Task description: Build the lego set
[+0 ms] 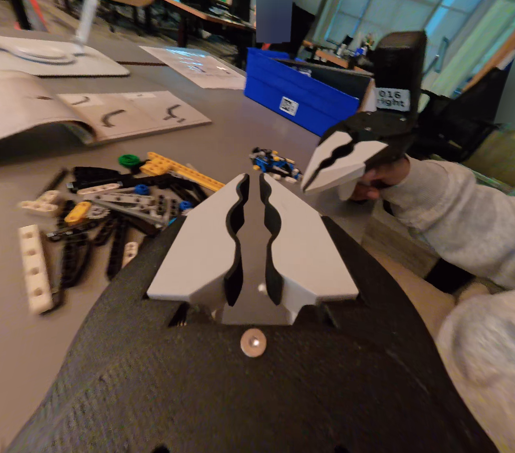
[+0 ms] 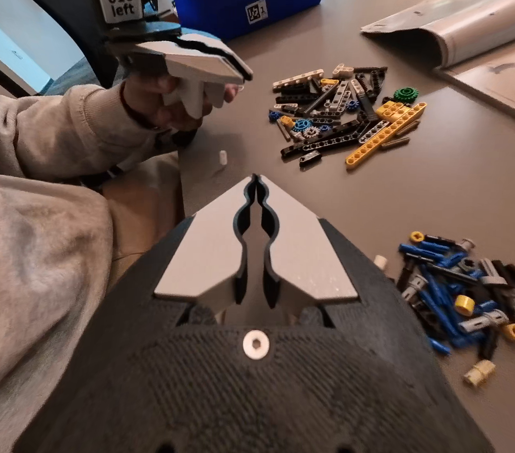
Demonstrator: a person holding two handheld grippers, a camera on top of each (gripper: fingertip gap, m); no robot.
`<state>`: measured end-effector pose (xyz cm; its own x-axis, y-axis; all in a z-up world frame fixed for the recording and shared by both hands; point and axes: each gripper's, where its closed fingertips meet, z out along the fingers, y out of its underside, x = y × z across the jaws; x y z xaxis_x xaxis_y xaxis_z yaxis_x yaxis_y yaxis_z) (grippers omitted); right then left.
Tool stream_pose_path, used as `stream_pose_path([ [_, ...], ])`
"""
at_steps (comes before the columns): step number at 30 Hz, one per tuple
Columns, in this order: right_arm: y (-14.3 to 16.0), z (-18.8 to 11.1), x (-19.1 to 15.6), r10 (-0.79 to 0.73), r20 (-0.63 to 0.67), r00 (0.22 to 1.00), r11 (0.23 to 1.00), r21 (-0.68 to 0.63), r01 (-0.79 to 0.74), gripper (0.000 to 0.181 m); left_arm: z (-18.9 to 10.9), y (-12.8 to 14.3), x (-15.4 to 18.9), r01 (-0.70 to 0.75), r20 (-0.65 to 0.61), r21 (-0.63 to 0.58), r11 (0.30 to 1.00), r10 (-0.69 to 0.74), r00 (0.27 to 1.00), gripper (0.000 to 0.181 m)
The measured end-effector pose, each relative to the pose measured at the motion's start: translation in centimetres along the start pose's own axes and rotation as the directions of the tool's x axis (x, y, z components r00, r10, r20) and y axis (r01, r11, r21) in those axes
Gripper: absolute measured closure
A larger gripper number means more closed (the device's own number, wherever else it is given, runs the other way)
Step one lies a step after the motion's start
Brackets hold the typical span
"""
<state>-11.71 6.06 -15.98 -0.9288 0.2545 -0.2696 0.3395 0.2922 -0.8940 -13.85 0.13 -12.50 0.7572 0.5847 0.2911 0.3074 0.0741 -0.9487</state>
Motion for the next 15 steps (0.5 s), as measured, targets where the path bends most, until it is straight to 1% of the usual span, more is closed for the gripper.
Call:
stream_pose_path([
  [2, -0.2, 0.0, 0.0, -0.003, 0.0, 1.0, 1.0, 0.017, 0.003, 0.181, -0.9, -0.8, -1.4, 0.009, 0.047, 0.037, 0.999, -0.01, 0.999, 0.18],
  [5, -0.1, 0.2, 0.2, -0.024, -0.028, 0.999, 1.0, 0.007, 0.024, 0.181, -2.0, -1.5, -3.1, 0.082, 0.063, 0.08, 0.993, -0.087, 0.994, 0.181],
  [7, -0.1, 0.3, 0.3, -0.04, -0.047, 0.998, 0.999, 0.002, 0.04, 0.181, -2.8, -2.2, -3.6, 0.125, 0.06, 0.095, 0.988, -0.131, 0.99, 0.181],
  [9, 0.0, 0.5, 0.4, -0.049, -0.059, 0.997, 0.999, -0.008, 0.048, 0.181, -3.8, -2.8, -3.3, 0.132, 0.058, 0.086, 0.988, -0.137, 0.989, 0.18],
  [11, 0.0, 0.6, 0.5, -0.061, -0.072, 0.996, 0.998, -0.012, 0.061, 0.181, -4.9, -2.7, -2.6, 0.102, 0.059, 0.045, 0.994, -0.104, 0.993, 0.178],
  [12, -0.1, 0.6, 0.5, -0.073, -0.082, 0.994, 0.997, -0.01, 0.073, 0.181, -5.5, -2.1, -2.3, 0.083, 0.078, 0.007, 0.997, -0.084, 0.993, 0.178],
  [13, -0.3, 0.5, 0.5, -0.091, -0.097, 0.991, 0.996, -0.003, 0.091, 0.181, -6.1, -1.3, -2.3, 0.066, 0.121, -0.038, 0.997, -0.061, 0.991, 0.178],
  [15, -1.0, 0.3, 0.5, -0.129, -0.14, 0.982, 0.991, 0.018, 0.133, 0.181, -7.3, 0.8, -2.8, 0.057, 0.267, -0.121, 0.991, -0.023, 0.963, 0.178],
])
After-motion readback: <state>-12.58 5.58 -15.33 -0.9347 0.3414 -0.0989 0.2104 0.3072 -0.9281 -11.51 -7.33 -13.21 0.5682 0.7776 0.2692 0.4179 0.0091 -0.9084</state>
